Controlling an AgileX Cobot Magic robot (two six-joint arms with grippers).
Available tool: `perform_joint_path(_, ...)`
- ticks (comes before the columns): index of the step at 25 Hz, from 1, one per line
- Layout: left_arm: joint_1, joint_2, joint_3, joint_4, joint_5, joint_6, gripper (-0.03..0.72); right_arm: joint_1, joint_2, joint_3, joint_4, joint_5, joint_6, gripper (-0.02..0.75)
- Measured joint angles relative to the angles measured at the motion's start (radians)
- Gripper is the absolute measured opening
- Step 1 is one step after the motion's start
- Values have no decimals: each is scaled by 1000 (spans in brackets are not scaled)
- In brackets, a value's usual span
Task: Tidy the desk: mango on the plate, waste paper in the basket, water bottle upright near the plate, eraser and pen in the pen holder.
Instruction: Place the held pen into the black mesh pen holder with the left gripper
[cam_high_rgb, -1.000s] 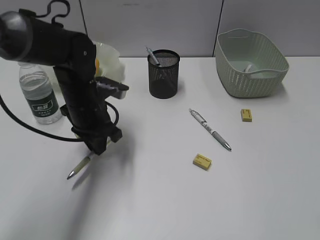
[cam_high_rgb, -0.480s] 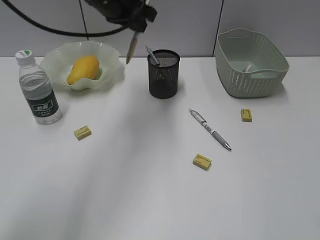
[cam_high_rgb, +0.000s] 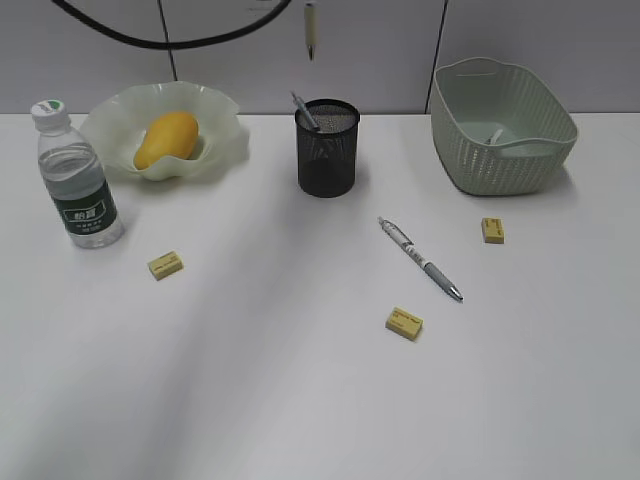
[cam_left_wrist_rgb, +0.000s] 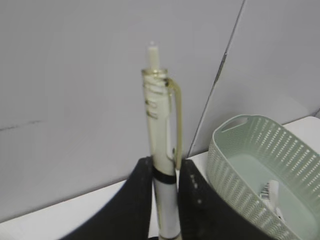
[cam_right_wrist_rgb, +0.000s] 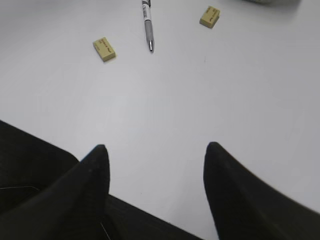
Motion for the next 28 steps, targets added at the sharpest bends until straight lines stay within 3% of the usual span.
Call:
perform_joint_path(8, -1, 120, 1, -40, -95, 0, 115, 0, 0, 8, -4, -10, 0, 477)
perform_joint_path(23, -33, 209, 2, -43, -88, 0, 115, 0, 0, 10, -7, -22, 0, 477)
perform_joint_path(26, -33, 209, 2, -43, -88, 0, 161, 0, 0, 10, -8, -22, 0, 477)
perform_joint_path(28, -33, 209, 2, -43, -88, 0, 241, 0, 0, 10, -8, -22, 0, 477)
